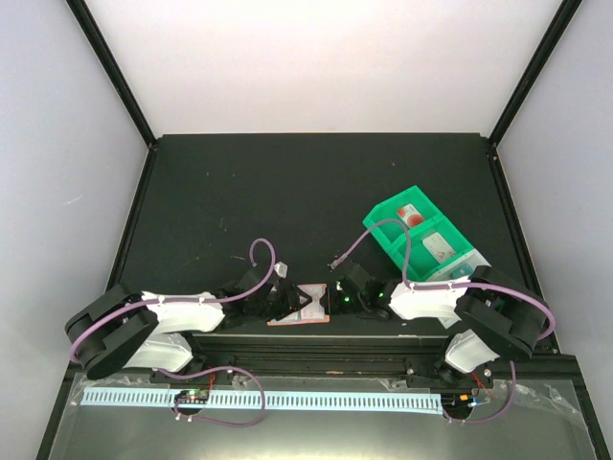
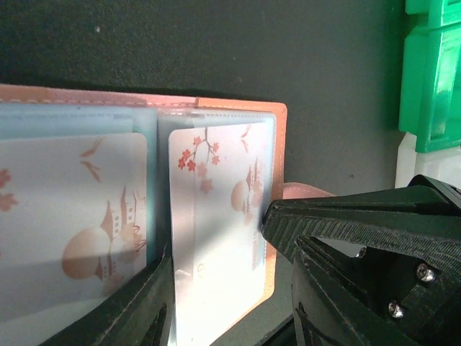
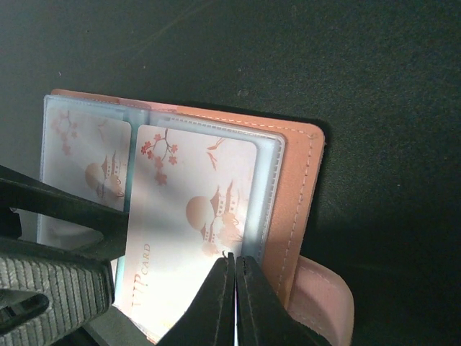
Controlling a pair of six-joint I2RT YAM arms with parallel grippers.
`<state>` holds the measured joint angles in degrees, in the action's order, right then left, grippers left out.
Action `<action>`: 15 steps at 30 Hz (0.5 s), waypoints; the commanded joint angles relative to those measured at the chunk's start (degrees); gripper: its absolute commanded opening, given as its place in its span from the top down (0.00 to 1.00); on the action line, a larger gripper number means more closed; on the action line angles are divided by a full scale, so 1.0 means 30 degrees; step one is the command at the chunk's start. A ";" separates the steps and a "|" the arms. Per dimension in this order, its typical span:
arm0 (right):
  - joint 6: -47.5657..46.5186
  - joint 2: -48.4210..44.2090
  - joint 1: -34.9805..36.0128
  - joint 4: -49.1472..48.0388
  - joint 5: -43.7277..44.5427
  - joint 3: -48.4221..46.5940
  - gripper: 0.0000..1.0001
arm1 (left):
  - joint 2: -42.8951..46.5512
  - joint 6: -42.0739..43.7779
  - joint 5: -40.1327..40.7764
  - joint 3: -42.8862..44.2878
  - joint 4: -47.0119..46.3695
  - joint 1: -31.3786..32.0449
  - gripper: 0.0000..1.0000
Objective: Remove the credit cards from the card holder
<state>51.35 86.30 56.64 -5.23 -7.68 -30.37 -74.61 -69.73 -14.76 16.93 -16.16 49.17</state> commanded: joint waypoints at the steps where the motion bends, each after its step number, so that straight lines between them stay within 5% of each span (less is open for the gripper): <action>1: 0.0101 0.0147 0.0118 0.1031 0.0034 0.0485 0.98 | 0.0018 -0.0628 0.0839 0.0473 0.1309 0.0280 0.53; 7: 0.0081 0.0293 0.0132 0.0932 -0.0017 0.0452 0.98 | -0.0202 -0.0689 0.1018 0.0482 0.1011 0.0397 0.58; 15: 0.0131 0.0412 0.0132 0.0808 0.0041 0.0543 0.98 | 0.0210 -0.0579 0.1367 0.0185 0.0645 0.0427 0.86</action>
<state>51.37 86.30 56.64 -5.26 -7.68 -30.37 -74.63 -71.33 -12.38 17.12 -14.17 50.02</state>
